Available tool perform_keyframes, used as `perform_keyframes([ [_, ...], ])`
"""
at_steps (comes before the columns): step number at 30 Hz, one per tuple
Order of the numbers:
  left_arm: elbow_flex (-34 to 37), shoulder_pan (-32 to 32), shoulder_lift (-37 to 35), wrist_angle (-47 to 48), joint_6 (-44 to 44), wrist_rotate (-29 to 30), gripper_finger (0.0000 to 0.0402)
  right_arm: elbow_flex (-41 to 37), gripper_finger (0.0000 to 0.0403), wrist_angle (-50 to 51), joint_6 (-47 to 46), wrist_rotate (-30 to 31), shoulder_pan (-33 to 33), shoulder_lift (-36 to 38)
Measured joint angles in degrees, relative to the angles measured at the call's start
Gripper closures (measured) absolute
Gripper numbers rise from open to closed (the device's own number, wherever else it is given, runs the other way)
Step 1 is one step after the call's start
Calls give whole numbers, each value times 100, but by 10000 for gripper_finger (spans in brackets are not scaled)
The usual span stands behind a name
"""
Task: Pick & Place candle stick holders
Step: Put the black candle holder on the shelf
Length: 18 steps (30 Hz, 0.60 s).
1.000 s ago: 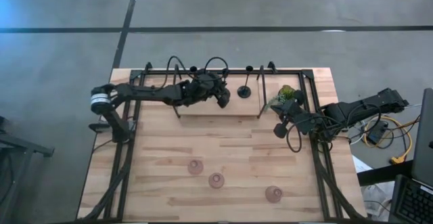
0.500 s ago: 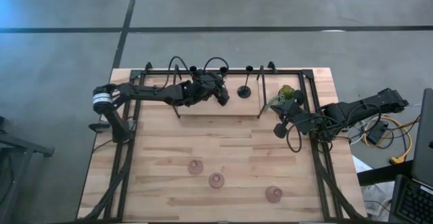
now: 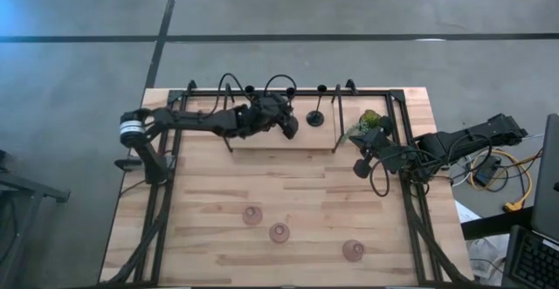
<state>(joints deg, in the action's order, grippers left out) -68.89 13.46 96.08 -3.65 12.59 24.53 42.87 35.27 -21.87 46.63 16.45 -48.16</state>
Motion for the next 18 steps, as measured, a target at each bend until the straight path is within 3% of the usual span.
perform_keyframes([
  [7,-361,-128,-25,545,23,409,384,0,394,0,1,0,0,0],
  [11,-365,-121,-25,861,516,932,384,0,394,0,2,0,1,0],
  [18,-286,-130,74,866,1132,1155,384,0,394,-10,253,2,1,0],
])
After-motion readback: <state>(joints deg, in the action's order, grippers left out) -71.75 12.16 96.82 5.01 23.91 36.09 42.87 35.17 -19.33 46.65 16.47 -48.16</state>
